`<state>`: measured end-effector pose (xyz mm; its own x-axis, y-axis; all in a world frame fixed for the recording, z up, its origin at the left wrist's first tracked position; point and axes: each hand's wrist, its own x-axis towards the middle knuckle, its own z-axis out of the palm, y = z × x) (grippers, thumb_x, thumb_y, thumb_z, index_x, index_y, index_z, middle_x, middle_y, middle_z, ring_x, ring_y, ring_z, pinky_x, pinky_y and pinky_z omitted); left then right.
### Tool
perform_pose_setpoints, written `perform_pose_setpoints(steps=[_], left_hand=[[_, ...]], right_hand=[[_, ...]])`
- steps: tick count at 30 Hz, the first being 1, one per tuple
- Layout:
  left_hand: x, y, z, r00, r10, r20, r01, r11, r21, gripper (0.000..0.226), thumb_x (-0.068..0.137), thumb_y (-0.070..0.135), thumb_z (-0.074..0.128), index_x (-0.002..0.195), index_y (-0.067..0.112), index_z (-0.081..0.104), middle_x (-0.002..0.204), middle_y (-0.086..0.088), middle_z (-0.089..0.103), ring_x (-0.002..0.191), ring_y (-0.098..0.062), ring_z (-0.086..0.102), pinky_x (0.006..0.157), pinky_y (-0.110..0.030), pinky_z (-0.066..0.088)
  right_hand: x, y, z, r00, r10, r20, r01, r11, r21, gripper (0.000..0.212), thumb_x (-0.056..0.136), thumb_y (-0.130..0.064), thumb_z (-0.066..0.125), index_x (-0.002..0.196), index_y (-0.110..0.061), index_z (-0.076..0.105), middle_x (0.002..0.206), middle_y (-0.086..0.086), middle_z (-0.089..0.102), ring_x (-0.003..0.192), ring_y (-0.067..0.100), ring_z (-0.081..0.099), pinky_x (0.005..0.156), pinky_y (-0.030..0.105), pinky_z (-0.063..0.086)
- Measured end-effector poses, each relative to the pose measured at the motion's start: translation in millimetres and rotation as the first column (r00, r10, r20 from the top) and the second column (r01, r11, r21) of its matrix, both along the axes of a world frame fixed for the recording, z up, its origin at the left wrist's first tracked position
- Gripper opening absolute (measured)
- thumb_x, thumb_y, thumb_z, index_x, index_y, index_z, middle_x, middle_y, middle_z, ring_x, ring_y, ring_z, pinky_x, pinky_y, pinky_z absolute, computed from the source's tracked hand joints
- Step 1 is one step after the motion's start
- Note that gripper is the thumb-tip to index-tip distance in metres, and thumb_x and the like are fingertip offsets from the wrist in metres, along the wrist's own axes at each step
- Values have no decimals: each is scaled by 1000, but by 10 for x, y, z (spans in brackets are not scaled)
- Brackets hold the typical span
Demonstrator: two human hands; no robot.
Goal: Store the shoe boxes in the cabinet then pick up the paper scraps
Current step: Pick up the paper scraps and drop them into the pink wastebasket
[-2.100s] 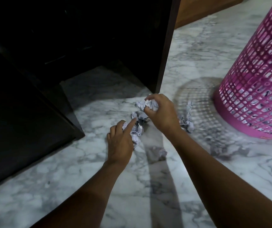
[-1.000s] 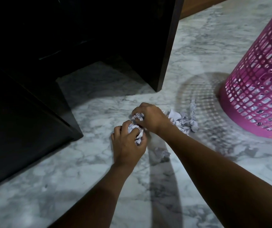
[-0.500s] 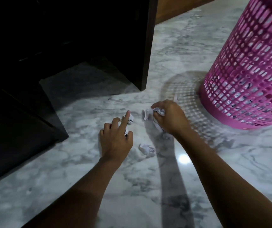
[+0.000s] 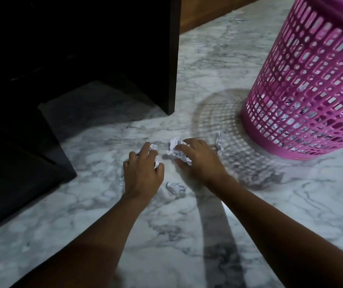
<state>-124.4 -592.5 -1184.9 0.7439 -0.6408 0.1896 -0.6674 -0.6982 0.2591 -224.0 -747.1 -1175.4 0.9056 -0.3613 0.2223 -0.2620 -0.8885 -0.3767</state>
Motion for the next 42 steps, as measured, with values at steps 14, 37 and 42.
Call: perform_pose_setpoints(steps=[14, 37, 42], left_hand=[[-99, 46, -41, 982, -97, 164, 120, 983, -136, 28, 82, 42, 56, 74, 19, 68, 78, 1, 62, 58, -25, 54, 47, -25, 36], [-532, 270, 121, 918, -388, -80, 382, 920, -84, 27, 71, 36, 77, 95, 30, 65, 90, 4, 53, 68, -24, 62, 49, -29, 48], [-489, 248, 137, 921, -373, -116, 357, 924, -134, 18, 68, 22, 76, 82, 23, 65, 82, 0, 56, 61, -29, 59, 49, -28, 42]], right_hand=[[-13, 105, 189, 984, -157, 88, 111, 914, 390, 29, 76, -19, 77, 104, -15, 75, 103, 13, 67, 96, 27, 63, 82, 33, 50], [-779, 192, 130, 990, 68, -124, -68, 998, 9, 43, 86, -42, 59, 123, -21, 64, 127, 14, 59, 113, 38, 56, 95, 47, 49], [-712, 176, 98, 991, 119, -60, -120, 993, -7, 33, 70, -20, 79, 101, -10, 73, 94, 17, 67, 88, 37, 65, 81, 45, 55]])
